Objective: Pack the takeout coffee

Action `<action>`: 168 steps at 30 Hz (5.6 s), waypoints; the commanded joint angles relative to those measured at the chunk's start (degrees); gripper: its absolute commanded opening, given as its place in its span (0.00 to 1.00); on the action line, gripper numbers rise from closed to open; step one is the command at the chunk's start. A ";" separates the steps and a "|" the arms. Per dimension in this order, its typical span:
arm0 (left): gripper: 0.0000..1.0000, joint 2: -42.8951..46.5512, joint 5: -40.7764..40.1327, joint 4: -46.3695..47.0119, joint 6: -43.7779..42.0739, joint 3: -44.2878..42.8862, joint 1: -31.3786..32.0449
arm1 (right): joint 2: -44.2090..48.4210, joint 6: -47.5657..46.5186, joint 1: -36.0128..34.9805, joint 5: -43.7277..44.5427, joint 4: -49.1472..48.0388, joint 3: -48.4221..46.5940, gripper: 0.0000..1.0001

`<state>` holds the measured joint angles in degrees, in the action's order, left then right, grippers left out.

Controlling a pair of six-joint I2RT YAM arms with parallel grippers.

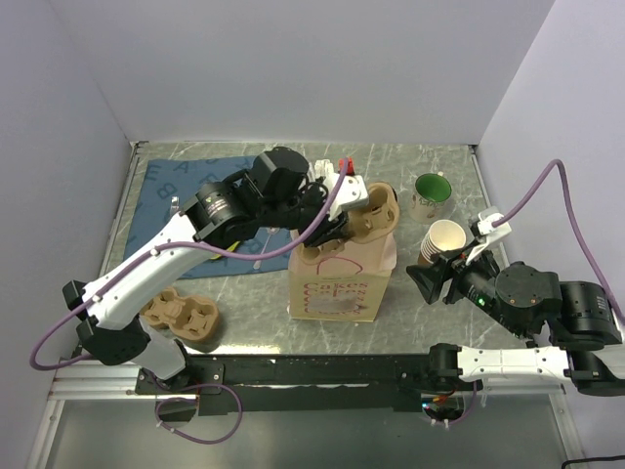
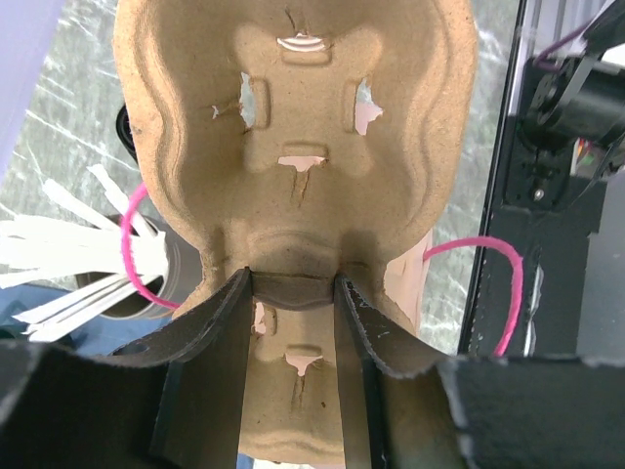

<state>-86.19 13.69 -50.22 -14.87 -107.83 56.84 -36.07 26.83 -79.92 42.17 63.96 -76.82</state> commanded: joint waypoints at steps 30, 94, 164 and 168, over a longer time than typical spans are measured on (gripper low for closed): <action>0.40 0.68 3.36 10.75 -4.64 6.58 0.29 | -1.37 0.42 -0.41 2.74 -2.79 -1.05 0.67; 0.38 1.03 -3.06 -1.55 -8.15 12.73 0.29 | -17.37 5.78 47.13 -41.03 -3.66 -3.70 0.42; 0.36 -3.63 -4.55 -4.10 -5.60 11.51 0.29 | -18.60 1.56 47.58 -46.56 -11.23 -1.32 0.00; 0.35 -4.42 -5.17 -5.15 -5.60 11.24 0.47 | -17.54 2.35 47.66 -46.57 -11.67 0.88 0.00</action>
<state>-89.97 9.26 -54.78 -21.21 -95.07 56.88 -55.55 28.91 -32.60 -3.55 55.16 -77.28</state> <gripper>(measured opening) 0.393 0.008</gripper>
